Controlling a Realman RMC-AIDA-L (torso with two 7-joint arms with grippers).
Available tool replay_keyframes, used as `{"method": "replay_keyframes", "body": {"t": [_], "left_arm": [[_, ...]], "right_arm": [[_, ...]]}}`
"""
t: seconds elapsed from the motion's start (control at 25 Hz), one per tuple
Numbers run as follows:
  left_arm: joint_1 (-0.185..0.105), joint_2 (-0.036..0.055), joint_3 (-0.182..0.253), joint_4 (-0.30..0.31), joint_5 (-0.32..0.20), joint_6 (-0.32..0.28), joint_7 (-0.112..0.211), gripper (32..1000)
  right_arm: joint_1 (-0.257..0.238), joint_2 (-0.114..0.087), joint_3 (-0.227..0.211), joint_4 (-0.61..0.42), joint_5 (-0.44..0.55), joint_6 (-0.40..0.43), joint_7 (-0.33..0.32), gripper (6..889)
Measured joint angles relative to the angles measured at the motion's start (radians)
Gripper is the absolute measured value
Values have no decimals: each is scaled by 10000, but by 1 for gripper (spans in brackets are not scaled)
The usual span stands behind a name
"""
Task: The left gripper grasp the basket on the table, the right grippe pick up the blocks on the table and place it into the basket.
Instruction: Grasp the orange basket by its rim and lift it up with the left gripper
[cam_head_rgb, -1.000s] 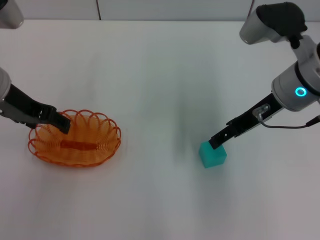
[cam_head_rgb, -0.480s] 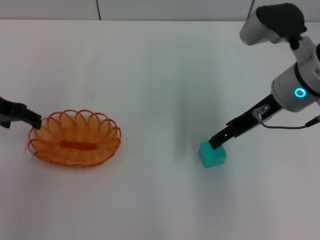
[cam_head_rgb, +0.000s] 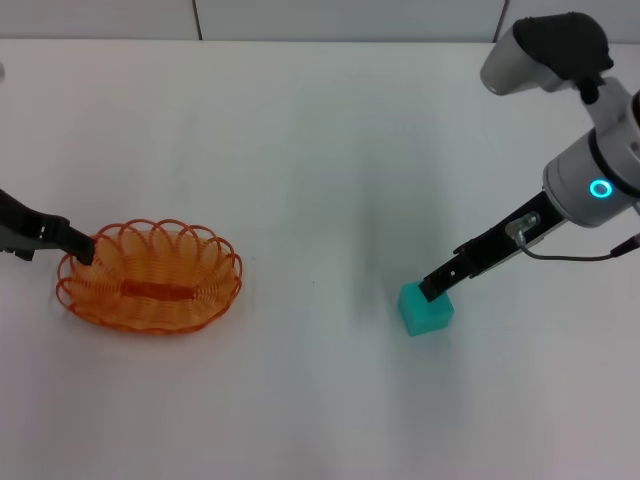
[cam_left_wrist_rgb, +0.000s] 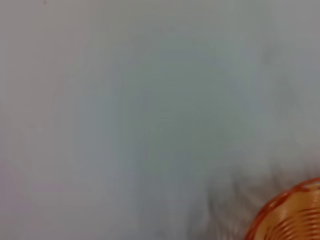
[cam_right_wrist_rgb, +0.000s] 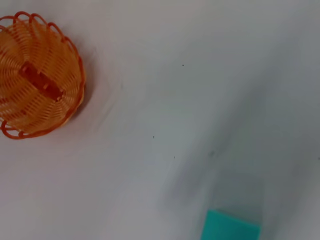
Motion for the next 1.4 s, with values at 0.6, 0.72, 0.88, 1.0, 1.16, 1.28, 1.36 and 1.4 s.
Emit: {"method": "replay_keyframes", "body": {"t": [0.6, 0.72, 0.88, 1.0, 1.16, 1.28, 1.36, 1.4], "left_arm": [[-336, -107, 10, -1178, 279, 904, 114, 845], [-336, -134, 8, -1203, 279, 987, 133, 845], [-345, -146, 5, -1299, 279, 1031, 135, 844], [-347, -149, 5, -1305, 280, 1034, 137, 844], [-350, -153, 5, -1309, 280, 1057, 141, 844], [-350, -153, -2, -1309, 280, 1098, 142, 844], [-350, -154, -6, -1309, 280, 1108, 142, 845], [-350, -154, -5, -1310, 280, 1108, 142, 823]], "right_arm": [[-5, 1, 45, 66, 92, -24, -82, 872], [-13, 0, 46, 70, 94, -24, -94, 872], [-17, 1, 46, 72, 99, -55, -99, 872], [-17, 0, 46, 72, 101, -69, -101, 871], [-17, 1, 46, 72, 101, -85, -107, 871], [-17, 1, 46, 72, 102, -94, -117, 871], [-17, 1, 46, 72, 102, -97, -121, 871], [-17, 0, 46, 72, 102, -98, -121, 871]]}}
